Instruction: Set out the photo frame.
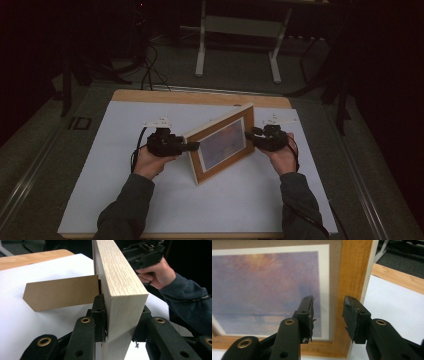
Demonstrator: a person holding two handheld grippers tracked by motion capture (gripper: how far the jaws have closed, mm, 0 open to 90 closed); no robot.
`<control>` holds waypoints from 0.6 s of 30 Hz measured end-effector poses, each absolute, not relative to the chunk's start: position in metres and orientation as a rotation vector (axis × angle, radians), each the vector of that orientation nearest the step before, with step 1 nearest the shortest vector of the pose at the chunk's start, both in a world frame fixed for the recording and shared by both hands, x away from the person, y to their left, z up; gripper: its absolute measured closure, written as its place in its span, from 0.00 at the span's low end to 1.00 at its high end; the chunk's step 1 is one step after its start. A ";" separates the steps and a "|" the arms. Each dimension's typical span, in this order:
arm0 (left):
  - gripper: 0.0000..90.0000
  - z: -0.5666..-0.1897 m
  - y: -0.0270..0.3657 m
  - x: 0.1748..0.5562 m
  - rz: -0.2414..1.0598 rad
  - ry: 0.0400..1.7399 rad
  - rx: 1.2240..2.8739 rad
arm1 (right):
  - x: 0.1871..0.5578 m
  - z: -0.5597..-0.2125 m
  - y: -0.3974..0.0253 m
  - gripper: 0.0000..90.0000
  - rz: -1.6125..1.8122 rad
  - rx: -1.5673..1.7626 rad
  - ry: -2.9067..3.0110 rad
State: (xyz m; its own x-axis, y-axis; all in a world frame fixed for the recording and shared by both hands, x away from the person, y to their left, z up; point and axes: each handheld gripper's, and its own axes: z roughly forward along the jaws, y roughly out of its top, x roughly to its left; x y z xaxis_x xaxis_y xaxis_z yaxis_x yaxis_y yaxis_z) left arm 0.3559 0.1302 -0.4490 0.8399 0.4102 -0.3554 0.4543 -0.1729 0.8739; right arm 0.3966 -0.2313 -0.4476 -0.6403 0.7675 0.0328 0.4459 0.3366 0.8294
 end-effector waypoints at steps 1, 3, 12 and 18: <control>0.78 -0.449 0.130 0.356 -0.048 0.657 1.792 | 0.397 -0.447 -0.232 0.66 1.217 1.078 2.238; 0.78 -0.449 0.130 0.356 -0.041 0.659 1.793 | 0.398 -0.447 -0.234 0.65 1.217 1.084 2.229; 0.79 -0.449 0.127 0.348 0.025 0.704 1.778 | 0.402 -0.443 -0.240 0.61 1.231 1.099 2.203; 0.79 -0.446 0.124 0.343 0.087 0.732 1.798 | 0.405 -0.441 -0.245 0.59 1.229 1.129 2.176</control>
